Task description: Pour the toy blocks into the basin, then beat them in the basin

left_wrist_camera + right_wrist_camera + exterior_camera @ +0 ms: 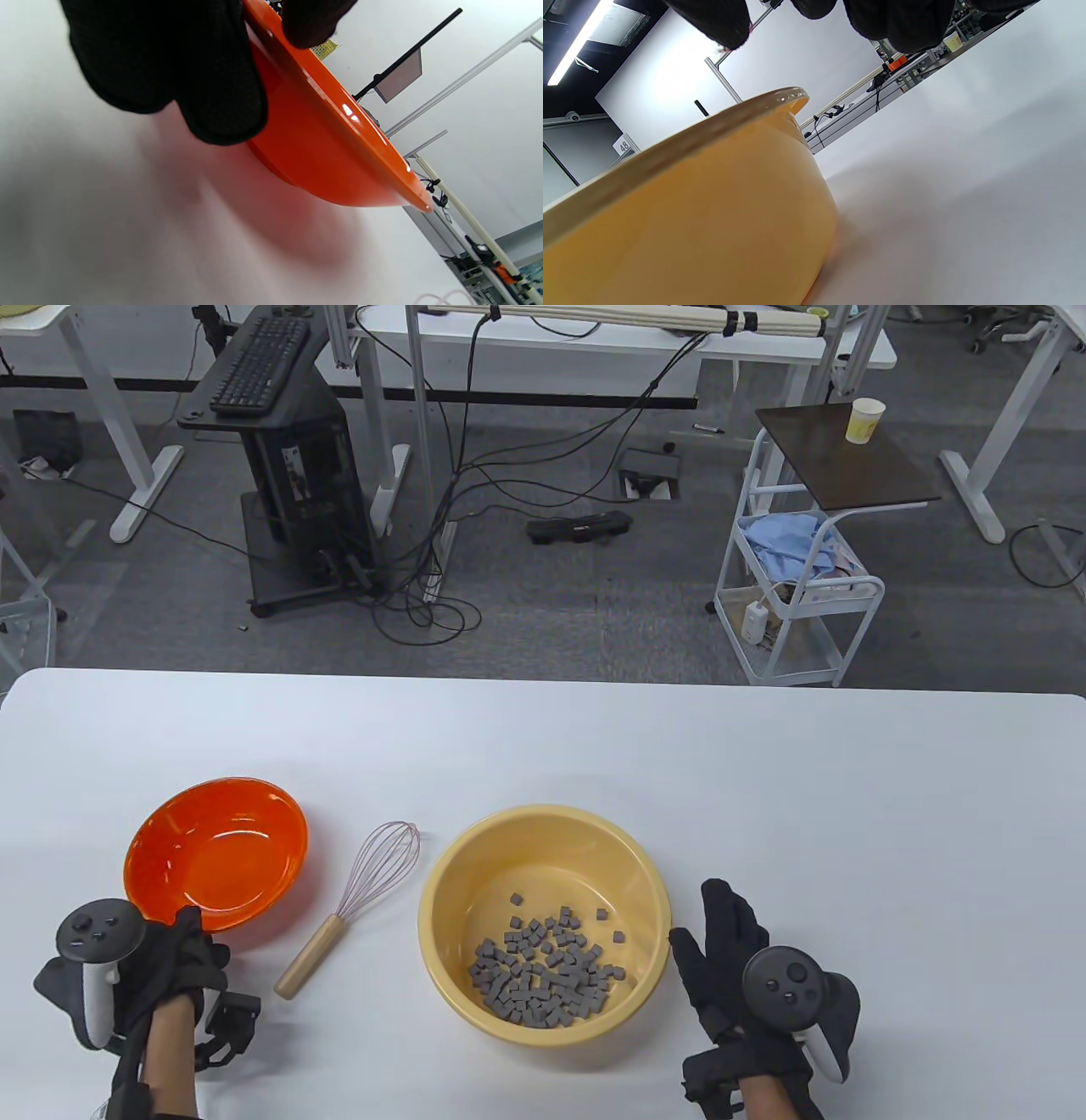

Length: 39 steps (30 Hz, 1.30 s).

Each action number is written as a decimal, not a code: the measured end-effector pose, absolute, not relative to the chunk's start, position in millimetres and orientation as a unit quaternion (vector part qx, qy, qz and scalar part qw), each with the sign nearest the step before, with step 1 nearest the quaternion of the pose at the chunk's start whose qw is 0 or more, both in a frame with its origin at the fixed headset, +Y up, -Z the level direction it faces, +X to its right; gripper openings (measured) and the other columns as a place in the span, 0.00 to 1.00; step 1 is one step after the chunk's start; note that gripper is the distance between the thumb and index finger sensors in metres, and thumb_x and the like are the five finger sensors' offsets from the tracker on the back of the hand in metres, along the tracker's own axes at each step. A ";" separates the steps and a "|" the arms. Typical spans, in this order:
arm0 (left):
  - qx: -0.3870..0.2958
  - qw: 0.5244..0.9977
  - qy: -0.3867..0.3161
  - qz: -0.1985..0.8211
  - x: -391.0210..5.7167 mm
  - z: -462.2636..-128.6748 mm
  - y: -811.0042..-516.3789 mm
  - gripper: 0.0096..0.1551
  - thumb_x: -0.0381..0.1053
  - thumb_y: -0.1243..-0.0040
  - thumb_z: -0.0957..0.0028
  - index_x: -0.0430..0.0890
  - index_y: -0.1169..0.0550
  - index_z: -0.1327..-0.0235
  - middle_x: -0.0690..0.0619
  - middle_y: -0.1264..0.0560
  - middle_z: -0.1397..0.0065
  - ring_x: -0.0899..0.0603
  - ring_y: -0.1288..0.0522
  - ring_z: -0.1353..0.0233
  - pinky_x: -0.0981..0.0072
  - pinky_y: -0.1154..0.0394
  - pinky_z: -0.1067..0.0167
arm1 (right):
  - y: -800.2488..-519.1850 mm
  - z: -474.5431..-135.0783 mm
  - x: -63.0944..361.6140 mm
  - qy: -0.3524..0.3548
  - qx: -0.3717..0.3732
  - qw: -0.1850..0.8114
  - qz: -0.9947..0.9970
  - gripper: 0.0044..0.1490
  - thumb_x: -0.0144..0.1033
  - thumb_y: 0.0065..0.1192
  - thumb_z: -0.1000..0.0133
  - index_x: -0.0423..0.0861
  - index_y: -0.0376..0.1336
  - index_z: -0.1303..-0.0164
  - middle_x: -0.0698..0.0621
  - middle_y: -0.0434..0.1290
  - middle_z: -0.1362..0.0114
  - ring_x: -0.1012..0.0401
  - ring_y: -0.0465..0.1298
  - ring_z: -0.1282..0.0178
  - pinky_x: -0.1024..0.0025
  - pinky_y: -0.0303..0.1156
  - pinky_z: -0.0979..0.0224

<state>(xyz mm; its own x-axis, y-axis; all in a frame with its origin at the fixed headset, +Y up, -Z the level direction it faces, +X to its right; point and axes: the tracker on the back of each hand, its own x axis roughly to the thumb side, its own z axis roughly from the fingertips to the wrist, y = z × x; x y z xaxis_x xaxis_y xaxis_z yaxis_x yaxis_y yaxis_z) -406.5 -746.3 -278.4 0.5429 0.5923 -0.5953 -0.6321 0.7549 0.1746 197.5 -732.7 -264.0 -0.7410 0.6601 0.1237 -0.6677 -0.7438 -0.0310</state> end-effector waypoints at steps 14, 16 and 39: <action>0.126 0.988 0.079 -0.043 -274.7 -275.7 -669.9 0.23 0.51 0.39 0.31 0.41 0.25 0.31 0.39 0.21 0.33 0.45 0.14 0.41 0.49 0.17 0.45 | -732.8 -263.9 198.2 -0.046 0.058 0.366 0.928 0.45 0.45 0.47 0.23 0.31 0.36 0.11 0.19 0.42 0.14 0.21 0.51 0.22 0.14 0.44 0.28; 0.042 0.996 0.062 -0.057 -262.1 -282.5 -678.6 0.23 0.53 0.39 0.31 0.41 0.24 0.31 0.39 0.20 0.34 0.46 0.13 0.41 0.50 0.16 0.45 | -733.2 -263.9 197.5 -0.045 0.059 0.368 0.927 0.45 0.45 0.47 0.23 0.31 0.36 0.11 0.19 0.42 0.14 0.21 0.51 0.22 0.14 0.44 0.28; -0.129 0.984 0.059 -0.107 -226.4 -300.2 -719.8 0.34 0.53 0.41 0.31 0.30 0.30 0.24 0.37 0.20 0.34 0.44 0.14 0.39 0.49 0.18 0.42 | -736.2 -265.3 195.3 -0.042 0.063 0.376 0.924 0.46 0.46 0.46 0.23 0.30 0.35 0.11 0.19 0.42 0.14 0.21 0.52 0.22 0.14 0.45 0.28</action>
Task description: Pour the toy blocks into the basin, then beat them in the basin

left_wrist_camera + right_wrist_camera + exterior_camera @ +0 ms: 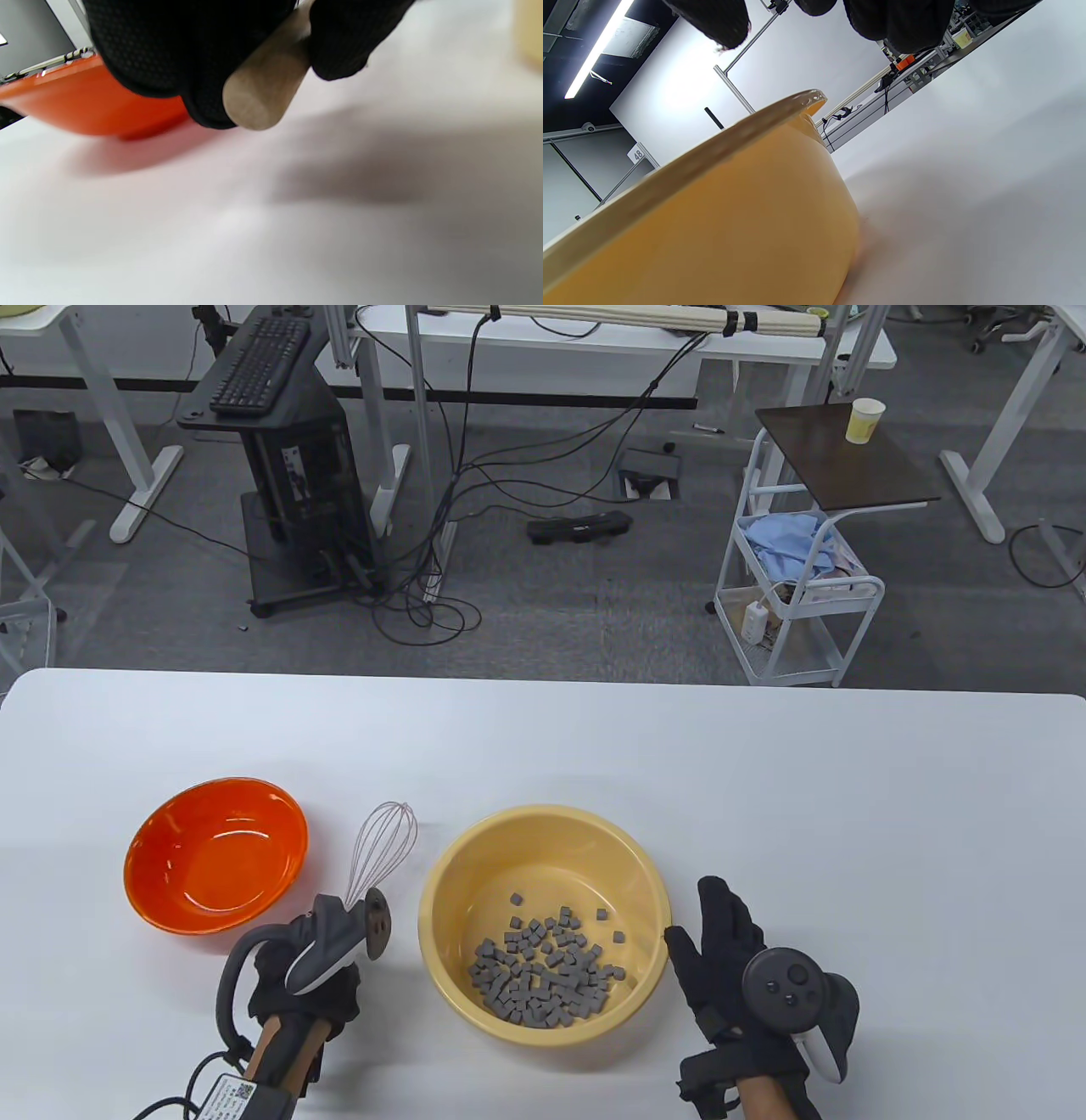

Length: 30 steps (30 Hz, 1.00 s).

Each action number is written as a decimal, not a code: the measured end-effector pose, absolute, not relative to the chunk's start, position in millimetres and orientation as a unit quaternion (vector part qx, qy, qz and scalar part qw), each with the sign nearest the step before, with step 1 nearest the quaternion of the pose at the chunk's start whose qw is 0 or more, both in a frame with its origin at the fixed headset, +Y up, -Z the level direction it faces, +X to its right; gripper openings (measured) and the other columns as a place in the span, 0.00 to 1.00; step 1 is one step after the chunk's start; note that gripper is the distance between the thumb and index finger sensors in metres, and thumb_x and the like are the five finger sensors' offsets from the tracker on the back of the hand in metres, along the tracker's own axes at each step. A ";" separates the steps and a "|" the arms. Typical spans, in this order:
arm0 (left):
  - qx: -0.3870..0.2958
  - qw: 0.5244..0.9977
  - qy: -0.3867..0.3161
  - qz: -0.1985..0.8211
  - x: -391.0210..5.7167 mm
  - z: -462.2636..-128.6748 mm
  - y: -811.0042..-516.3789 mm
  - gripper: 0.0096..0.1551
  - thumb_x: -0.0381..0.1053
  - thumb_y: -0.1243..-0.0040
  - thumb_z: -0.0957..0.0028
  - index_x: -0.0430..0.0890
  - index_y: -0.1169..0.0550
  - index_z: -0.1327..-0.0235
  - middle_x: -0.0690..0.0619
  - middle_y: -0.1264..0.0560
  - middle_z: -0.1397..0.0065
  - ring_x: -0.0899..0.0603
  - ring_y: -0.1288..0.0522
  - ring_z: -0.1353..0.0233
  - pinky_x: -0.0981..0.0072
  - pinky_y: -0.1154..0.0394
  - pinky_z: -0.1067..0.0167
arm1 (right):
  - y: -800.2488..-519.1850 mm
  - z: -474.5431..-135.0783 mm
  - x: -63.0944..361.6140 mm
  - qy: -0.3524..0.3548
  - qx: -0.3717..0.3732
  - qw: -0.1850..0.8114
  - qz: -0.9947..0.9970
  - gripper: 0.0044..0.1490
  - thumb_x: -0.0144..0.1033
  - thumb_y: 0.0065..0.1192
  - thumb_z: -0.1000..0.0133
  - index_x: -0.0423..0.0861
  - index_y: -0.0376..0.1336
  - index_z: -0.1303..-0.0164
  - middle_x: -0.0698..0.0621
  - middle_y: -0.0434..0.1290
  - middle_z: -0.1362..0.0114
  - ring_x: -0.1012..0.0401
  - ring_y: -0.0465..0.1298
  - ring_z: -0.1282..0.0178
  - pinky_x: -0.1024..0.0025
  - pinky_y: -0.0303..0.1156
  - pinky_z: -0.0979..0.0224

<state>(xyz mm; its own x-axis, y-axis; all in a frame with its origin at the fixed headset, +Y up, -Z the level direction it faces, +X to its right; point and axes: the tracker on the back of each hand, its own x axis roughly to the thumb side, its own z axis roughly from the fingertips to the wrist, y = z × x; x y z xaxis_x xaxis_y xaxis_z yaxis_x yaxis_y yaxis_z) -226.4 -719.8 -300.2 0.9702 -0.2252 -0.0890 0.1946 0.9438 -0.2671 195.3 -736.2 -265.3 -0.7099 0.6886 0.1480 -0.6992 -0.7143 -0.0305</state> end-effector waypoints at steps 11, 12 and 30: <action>0.059 0.988 -0.132 0.055 -209.9 -269.4 -671.4 0.33 0.48 0.49 0.29 0.28 0.36 0.20 0.34 0.24 0.31 0.46 0.13 0.44 0.54 0.16 0.48 | -750.1 -267.8 178.0 0.004 0.075 0.407 0.910 0.47 0.46 0.46 0.23 0.29 0.34 0.12 0.19 0.44 0.15 0.21 0.55 0.23 0.16 0.50 0.28; 0.064 0.986 -0.144 0.056 -209.5 -268.0 -669.7 0.33 0.48 0.49 0.29 0.29 0.36 0.20 0.34 0.24 0.31 0.47 0.13 0.46 0.56 0.16 0.50 | -751.4 -267.9 175.3 0.008 0.078 0.406 0.911 0.47 0.46 0.46 0.23 0.29 0.34 0.12 0.19 0.45 0.15 0.22 0.56 0.24 0.17 0.51 0.28; 0.047 0.966 -0.219 -0.127 -161.9 -258.3 -662.4 0.25 0.53 0.36 0.36 0.45 0.21 0.30 0.41 0.19 0.31 0.58 0.16 0.64 0.69 0.17 0.64 | -759.9 -270.6 168.7 0.021 0.032 0.423 0.905 0.45 0.36 0.47 0.24 0.21 0.34 0.18 0.29 0.68 0.36 0.49 0.76 0.55 0.42 0.73 0.41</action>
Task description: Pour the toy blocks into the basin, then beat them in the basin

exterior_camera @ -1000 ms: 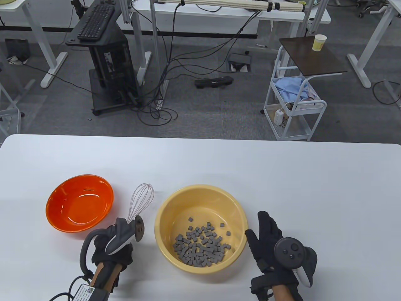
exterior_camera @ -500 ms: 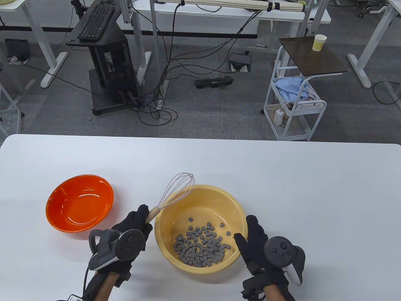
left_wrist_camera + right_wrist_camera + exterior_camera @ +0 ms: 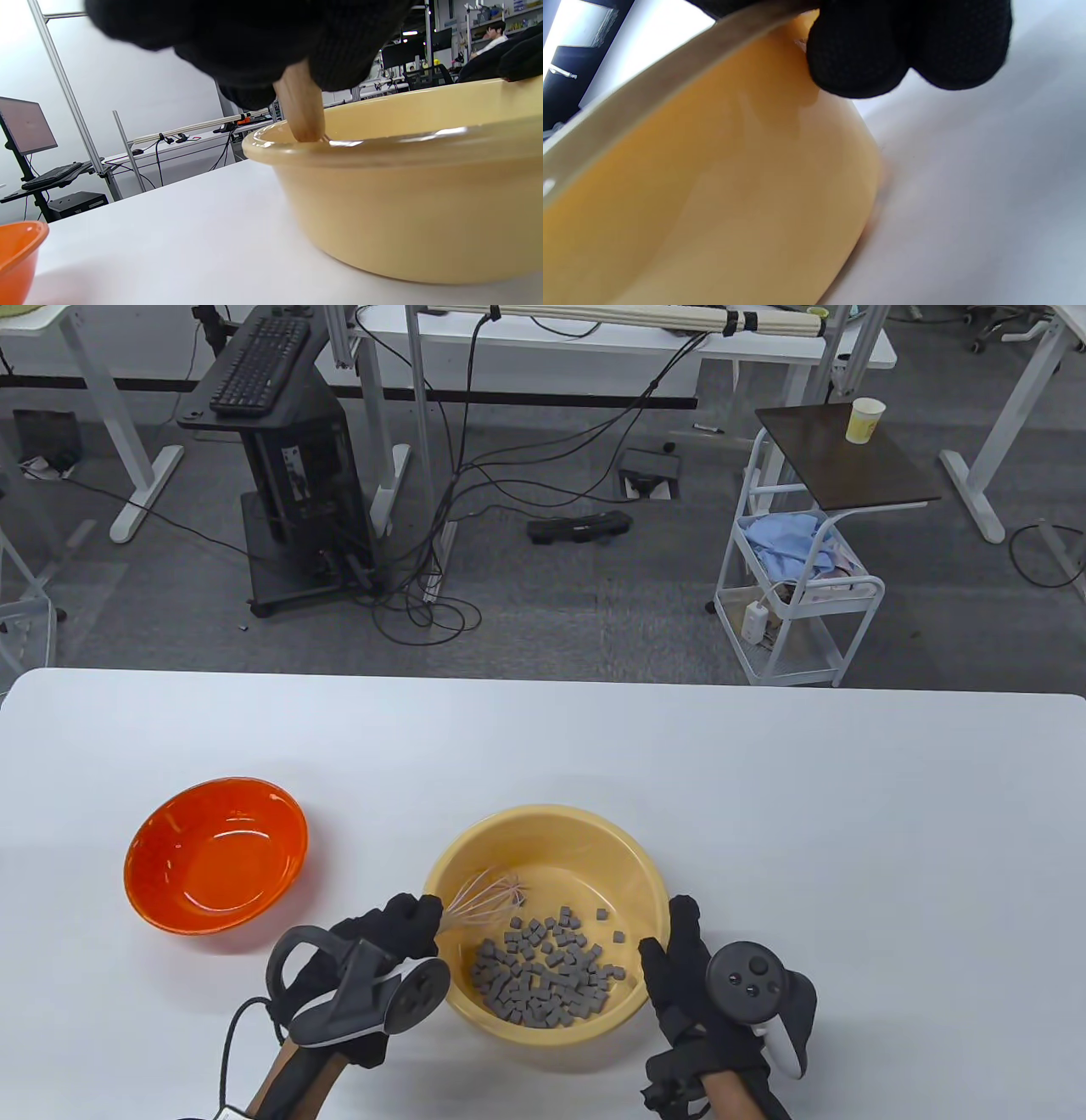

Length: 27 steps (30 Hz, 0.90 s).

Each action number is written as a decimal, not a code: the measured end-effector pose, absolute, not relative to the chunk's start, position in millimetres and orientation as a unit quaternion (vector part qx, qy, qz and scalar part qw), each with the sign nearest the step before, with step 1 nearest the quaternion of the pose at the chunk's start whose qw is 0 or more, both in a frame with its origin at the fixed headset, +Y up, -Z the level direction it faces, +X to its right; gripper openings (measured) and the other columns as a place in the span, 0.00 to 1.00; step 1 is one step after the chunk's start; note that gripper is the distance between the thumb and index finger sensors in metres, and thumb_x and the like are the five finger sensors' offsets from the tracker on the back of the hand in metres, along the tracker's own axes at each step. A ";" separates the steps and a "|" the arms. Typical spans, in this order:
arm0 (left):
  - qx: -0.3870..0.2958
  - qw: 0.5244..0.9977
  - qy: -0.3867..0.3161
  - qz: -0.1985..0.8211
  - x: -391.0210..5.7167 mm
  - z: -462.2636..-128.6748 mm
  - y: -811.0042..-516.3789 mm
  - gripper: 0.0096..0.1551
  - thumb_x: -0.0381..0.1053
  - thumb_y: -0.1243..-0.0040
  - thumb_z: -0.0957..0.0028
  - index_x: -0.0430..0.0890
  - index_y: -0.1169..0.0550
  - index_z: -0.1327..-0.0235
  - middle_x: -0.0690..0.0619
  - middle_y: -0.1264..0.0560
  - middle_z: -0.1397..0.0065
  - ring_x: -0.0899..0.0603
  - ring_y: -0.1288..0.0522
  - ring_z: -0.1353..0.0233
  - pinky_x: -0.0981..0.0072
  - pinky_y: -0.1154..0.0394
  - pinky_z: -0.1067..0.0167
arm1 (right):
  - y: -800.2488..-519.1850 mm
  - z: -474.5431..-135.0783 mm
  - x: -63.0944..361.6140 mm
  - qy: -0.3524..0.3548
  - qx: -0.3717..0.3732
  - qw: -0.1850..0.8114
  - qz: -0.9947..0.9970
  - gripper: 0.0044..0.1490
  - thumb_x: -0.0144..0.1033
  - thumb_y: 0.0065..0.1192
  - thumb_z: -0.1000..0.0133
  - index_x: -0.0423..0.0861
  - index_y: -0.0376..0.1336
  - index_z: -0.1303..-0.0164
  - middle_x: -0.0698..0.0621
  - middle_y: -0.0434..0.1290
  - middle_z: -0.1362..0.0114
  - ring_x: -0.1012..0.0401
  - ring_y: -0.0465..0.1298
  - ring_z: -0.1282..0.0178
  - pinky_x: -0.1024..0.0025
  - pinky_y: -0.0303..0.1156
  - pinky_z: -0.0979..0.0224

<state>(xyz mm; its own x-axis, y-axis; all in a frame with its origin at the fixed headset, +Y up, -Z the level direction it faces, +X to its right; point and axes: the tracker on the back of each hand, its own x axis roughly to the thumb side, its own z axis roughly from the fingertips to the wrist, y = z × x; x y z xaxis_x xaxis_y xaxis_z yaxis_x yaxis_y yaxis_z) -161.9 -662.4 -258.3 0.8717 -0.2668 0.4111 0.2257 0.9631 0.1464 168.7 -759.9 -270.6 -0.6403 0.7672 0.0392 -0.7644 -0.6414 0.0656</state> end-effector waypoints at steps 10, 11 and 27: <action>-0.045 0.948 -0.262 -0.175 -157.1 -266.4 -612.4 0.24 0.59 0.36 0.38 0.47 0.17 0.37 0.44 0.15 0.39 0.59 0.17 0.69 0.69 0.17 0.68 | -760.2 -270.8 169.0 0.027 0.017 0.441 0.897 0.43 0.35 0.50 0.25 0.20 0.38 0.19 0.32 0.71 0.41 0.55 0.78 0.61 0.49 0.77 0.47; -0.052 0.947 -0.267 -0.169 -156.7 -267.3 -611.2 0.24 0.59 0.36 0.38 0.47 0.17 0.37 0.43 0.15 0.40 0.59 0.16 0.68 0.68 0.17 0.67 | -759.6 -270.6 168.7 0.025 0.014 0.443 0.896 0.43 0.35 0.50 0.25 0.20 0.38 0.19 0.32 0.71 0.42 0.55 0.78 0.62 0.50 0.78 0.47; -0.070 0.936 -0.339 -0.071 -115.9 -272.5 -627.9 0.24 0.55 0.39 0.35 0.45 0.20 0.32 0.42 0.18 0.34 0.55 0.13 0.54 0.64 0.15 0.56 | -764.7 -273.8 174.1 0.077 0.015 0.501 0.862 0.44 0.35 0.49 0.24 0.18 0.37 0.19 0.32 0.72 0.44 0.55 0.78 0.63 0.49 0.78 0.48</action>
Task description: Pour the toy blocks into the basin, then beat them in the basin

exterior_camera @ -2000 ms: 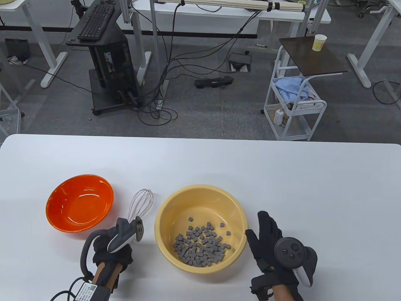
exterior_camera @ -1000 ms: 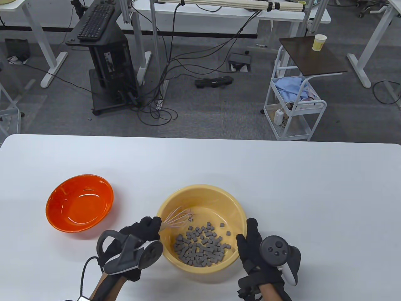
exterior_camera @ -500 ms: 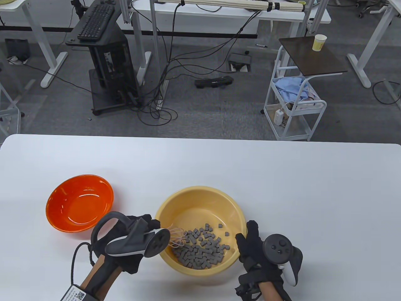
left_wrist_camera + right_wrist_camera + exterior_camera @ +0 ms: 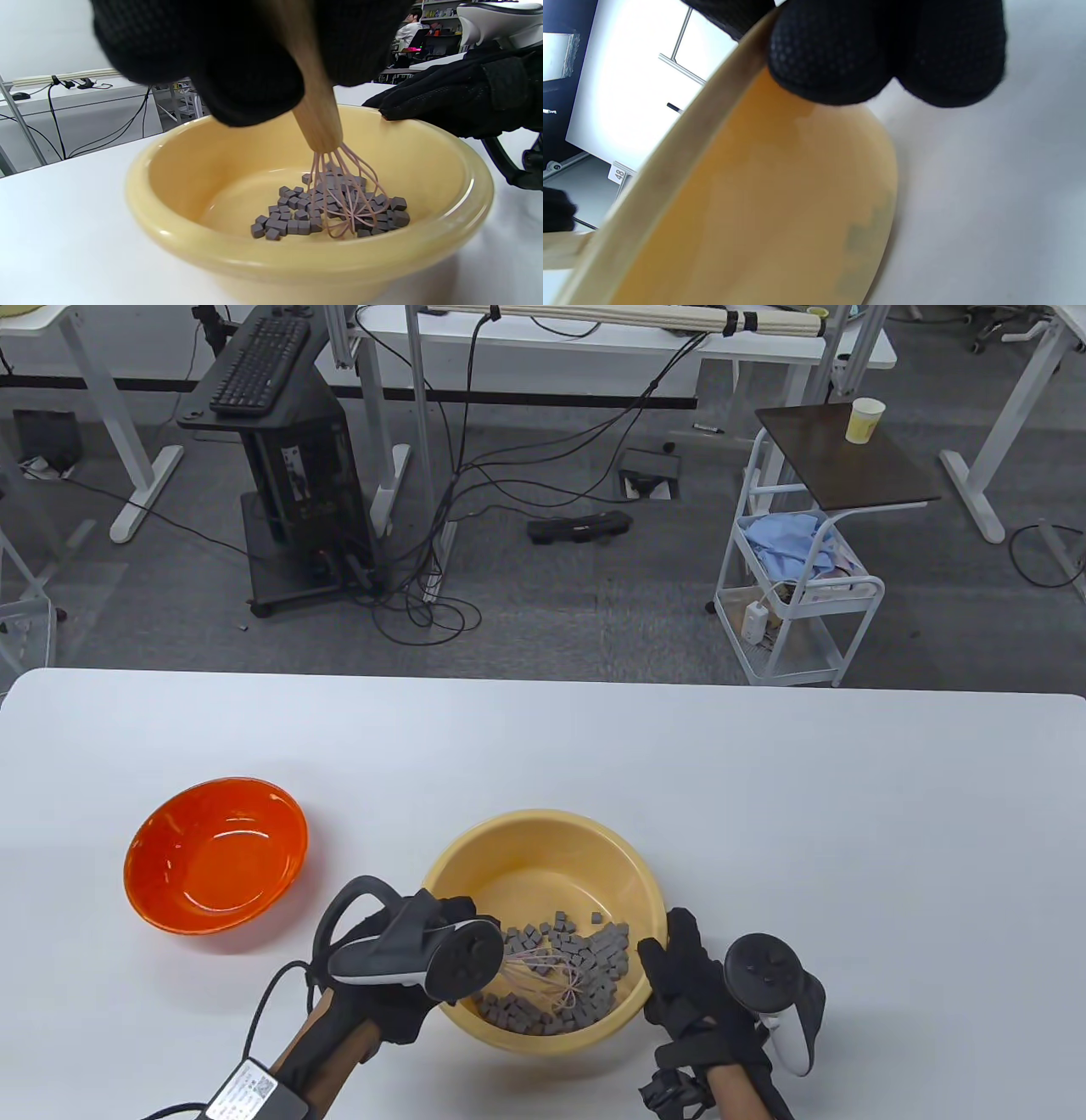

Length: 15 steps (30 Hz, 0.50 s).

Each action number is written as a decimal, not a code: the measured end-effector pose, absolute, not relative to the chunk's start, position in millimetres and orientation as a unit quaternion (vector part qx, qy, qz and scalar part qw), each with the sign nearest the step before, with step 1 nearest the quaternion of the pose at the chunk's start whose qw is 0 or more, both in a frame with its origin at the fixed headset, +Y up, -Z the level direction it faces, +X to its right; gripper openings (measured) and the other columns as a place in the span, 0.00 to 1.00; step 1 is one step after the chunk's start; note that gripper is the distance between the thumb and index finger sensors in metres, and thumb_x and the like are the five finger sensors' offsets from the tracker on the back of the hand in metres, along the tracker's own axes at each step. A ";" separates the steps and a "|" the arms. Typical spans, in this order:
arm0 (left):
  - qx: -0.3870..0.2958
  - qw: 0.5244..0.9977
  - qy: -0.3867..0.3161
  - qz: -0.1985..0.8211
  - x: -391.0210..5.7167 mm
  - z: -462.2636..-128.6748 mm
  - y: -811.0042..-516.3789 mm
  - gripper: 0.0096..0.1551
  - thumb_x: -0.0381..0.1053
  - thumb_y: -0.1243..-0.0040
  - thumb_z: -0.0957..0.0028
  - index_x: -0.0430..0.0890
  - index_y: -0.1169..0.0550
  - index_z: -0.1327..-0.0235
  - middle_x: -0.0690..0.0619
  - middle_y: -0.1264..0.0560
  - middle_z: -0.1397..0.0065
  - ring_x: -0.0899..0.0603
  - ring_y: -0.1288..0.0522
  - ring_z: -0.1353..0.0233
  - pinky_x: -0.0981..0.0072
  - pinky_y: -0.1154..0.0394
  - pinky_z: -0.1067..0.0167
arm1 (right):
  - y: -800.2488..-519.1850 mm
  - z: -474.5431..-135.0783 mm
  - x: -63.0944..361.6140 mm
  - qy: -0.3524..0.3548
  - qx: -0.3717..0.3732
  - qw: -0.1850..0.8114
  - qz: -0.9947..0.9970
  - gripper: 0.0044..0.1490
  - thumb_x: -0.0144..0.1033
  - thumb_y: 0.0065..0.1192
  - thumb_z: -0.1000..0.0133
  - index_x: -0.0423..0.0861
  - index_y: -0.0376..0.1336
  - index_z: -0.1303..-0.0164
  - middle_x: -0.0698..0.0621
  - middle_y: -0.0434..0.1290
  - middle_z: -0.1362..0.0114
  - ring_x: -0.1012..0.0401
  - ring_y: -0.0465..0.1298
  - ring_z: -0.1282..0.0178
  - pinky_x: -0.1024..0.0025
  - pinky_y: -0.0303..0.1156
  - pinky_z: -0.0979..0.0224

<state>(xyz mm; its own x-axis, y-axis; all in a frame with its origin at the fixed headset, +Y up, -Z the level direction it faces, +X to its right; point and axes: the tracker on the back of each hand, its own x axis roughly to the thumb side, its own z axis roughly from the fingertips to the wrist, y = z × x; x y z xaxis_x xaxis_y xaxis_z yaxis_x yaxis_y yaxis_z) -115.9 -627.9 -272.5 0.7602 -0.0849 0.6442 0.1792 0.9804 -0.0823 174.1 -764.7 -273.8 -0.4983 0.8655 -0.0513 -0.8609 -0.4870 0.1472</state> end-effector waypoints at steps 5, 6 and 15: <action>-0.054 0.934 -0.347 -0.069 -99.5 -279.0 -640.4 0.24 0.53 0.42 0.33 0.43 0.22 0.30 0.41 0.19 0.32 0.53 0.12 0.52 0.62 0.15 0.55 | -764.5 -274.0 174.4 0.082 0.019 0.500 0.862 0.44 0.35 0.49 0.24 0.18 0.37 0.20 0.33 0.72 0.44 0.55 0.78 0.63 0.49 0.78 0.48; -0.048 0.934 -0.347 -0.067 -96.5 -280.7 -642.8 0.24 0.52 0.43 0.32 0.43 0.22 0.29 0.40 0.19 0.32 0.53 0.12 0.52 0.61 0.15 0.55 | -764.6 -274.0 174.5 0.082 0.019 0.501 0.861 0.44 0.35 0.49 0.24 0.18 0.37 0.20 0.33 0.72 0.44 0.55 0.78 0.63 0.49 0.78 0.48; 0.019 0.941 -0.318 -0.117 -96.3 -288.4 -654.6 0.23 0.50 0.45 0.32 0.42 0.23 0.29 0.39 0.20 0.31 0.51 0.11 0.48 0.59 0.12 0.53 | -763.2 -273.5 171.7 0.095 0.026 0.504 0.858 0.44 0.35 0.49 0.24 0.16 0.40 0.21 0.34 0.73 0.46 0.56 0.79 0.65 0.51 0.79 0.50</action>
